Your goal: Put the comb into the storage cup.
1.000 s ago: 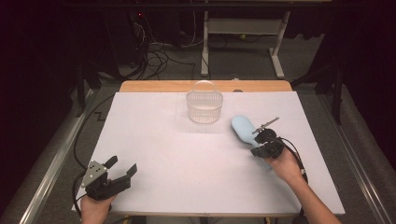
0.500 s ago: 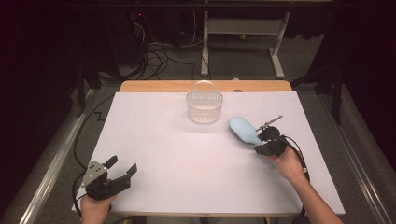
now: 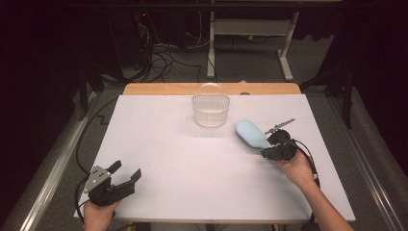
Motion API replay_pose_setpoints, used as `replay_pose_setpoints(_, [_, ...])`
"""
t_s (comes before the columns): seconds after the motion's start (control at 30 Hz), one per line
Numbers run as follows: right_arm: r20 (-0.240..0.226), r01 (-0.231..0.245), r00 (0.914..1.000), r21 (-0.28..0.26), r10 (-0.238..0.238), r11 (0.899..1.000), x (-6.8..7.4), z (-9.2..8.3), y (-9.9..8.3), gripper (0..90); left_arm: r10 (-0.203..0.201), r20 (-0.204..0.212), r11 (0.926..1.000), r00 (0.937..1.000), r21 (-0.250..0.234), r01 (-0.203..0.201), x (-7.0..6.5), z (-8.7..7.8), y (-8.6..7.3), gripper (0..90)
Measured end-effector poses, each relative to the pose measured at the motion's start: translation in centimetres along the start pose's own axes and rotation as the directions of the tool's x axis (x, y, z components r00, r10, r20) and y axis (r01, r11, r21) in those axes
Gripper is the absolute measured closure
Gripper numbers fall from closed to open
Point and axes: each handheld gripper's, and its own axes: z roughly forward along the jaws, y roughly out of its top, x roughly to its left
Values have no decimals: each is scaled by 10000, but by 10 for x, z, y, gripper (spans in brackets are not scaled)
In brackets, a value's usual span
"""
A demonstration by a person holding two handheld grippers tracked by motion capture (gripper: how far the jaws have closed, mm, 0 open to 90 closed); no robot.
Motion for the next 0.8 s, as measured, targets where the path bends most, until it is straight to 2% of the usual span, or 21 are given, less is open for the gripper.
replay_pose_setpoints(0.17, [189, -15, 9998, -389, 23, 9992, 0, -9, 2, 730, -16, 9, 10000, 10000, -5, 16, 0, 0, 0, 179])
replay_pose_setpoints(0.3, [434, -88, 9990, -371, 104, 9993, -3, -10, 5, 646, -4, 11, 10000, 10000, 6, 4, 0, 0, 0, 179])
replay_pose_setpoints(0.43, [571, -332, 9978, -102, 337, 9994, -8, -2, 7, 578, -17, 12, 10000, 10000, 14, 17, 0, 0, 0, 179])
replay_pose_setpoints(0.53, [714, -319, 9970, 128, 309, 9994, -11, 4, 8, 549, -20, 14, 10000, 10000, 22, 20, 0, 0, 0, 179])
replay_pose_setpoints(0.8, [957, -277, 9952, 567, 222, 9980, -12, 17, 12, 538, -2, 18, 10000, 10000, 32, 2, 0, 0, 0, 179])
